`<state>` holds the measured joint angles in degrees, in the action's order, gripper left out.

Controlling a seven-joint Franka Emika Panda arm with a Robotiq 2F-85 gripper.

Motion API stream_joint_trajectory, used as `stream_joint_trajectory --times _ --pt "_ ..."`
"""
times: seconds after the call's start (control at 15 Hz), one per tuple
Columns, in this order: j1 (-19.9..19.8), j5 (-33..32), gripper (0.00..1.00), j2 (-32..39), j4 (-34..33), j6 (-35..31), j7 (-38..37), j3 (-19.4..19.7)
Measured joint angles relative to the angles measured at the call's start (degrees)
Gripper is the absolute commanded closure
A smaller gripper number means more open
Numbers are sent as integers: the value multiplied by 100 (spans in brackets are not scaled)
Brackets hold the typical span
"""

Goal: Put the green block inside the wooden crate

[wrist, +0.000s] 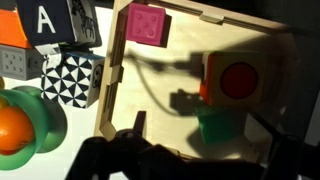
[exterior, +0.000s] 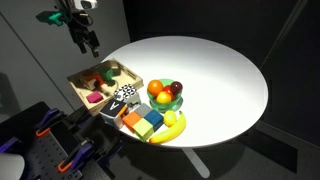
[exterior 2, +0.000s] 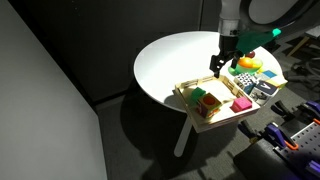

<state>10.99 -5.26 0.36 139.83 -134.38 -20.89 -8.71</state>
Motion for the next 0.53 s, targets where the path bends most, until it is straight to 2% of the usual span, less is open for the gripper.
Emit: stream_joint_trajectory --times 0.53 --pt "-27 -6 0 -607 7 1341 205 -5"
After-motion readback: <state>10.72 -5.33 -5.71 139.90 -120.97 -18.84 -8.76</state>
